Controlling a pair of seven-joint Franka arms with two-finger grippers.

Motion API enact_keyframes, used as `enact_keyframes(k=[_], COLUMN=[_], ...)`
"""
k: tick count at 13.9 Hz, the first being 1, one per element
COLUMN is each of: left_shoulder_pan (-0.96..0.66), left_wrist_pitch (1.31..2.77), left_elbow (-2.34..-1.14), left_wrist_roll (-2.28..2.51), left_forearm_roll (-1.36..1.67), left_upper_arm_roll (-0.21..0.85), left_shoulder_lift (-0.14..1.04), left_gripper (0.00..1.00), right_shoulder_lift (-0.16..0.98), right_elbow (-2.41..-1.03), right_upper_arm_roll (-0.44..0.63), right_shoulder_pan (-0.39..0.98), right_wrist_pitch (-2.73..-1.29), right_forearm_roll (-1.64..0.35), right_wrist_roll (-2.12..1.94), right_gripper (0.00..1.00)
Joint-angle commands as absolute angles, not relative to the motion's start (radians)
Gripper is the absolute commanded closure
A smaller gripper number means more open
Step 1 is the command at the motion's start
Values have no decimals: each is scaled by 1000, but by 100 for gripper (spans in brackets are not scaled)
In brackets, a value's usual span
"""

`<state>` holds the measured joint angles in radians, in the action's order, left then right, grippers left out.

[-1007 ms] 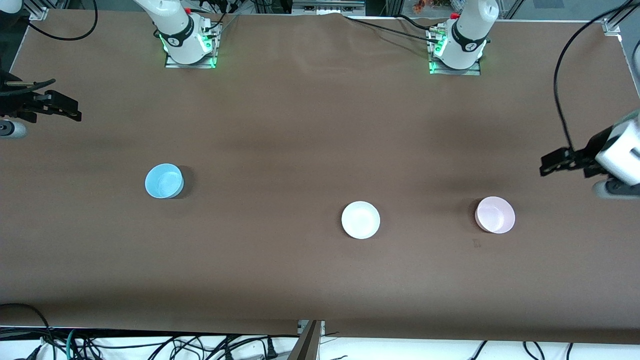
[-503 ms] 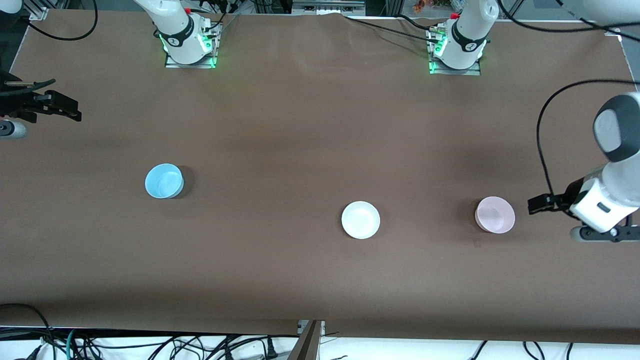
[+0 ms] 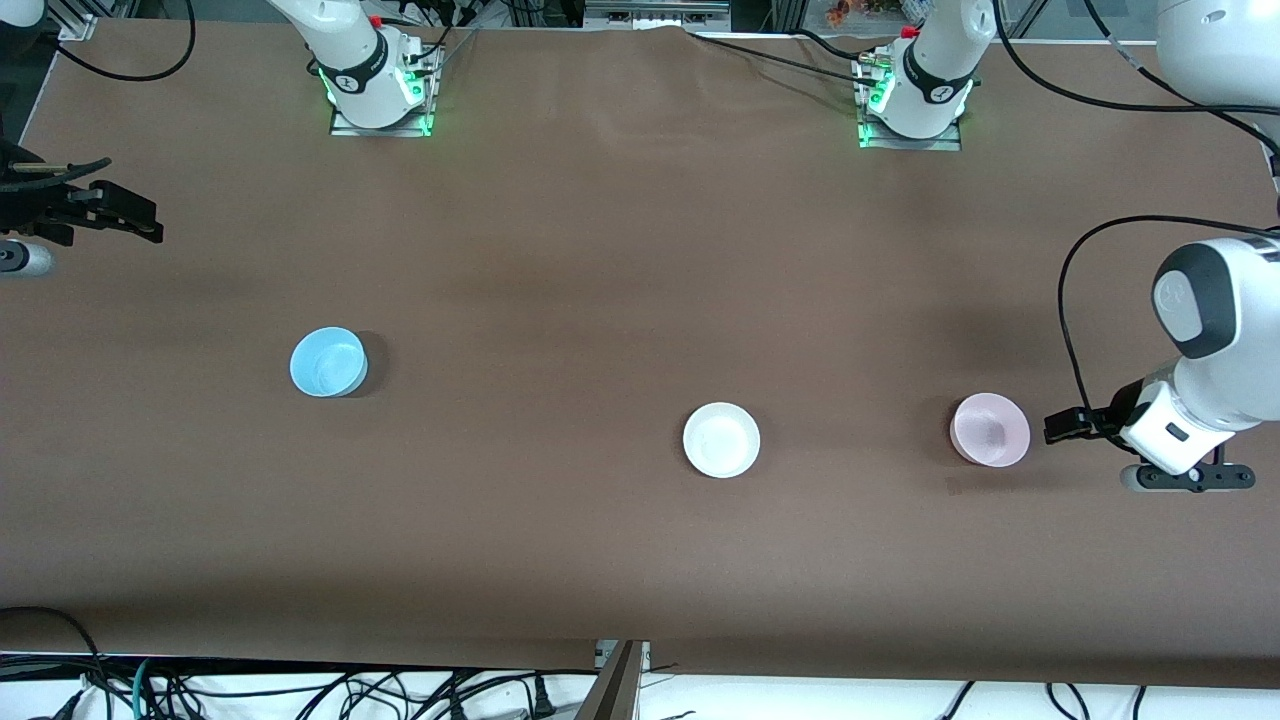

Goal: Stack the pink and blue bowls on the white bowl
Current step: 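Reach the left gripper down to the pink bowl's rim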

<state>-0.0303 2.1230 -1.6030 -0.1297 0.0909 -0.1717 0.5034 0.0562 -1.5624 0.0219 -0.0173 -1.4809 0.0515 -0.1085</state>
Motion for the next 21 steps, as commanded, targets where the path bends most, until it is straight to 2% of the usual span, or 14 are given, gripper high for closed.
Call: enact_keyframes(k=[1,5,9,17,21], left_shoulder_pan=[-31,-26,-14,25,25], left_wrist_pitch=[2244,2287,2416,2453,2520], left_elbow=[-1721,-1776,-1859,-1867,-1910], left_wrist_roll=[-163,-163,-190,-238,-239], left_forearm_roll=[110,110,110,143,175], left_upper_arm_roll=[-170,-170,-170,-137,-123], left_shoulder_lift=[483,483,491,523,529], left_gripper=[0,3,6,15,16], right_shoulder_lift=[63,63,63,61,61], right_elbow=[-1542,-1542,-1542,-1542,-1542], right_upper_arm_roll=[17,17,17,17,17], right_shoulder_pan=[-25,-25,-25,-25,-25], right_wrist_pitch=[-1470,-1470,-1470,-1470,-1470], right_forearm_roll=[37,37,37,37,37], right_wrist_roll=[-114,-114,-114,-114,-114], right_gripper=[0,0,0,0,0])
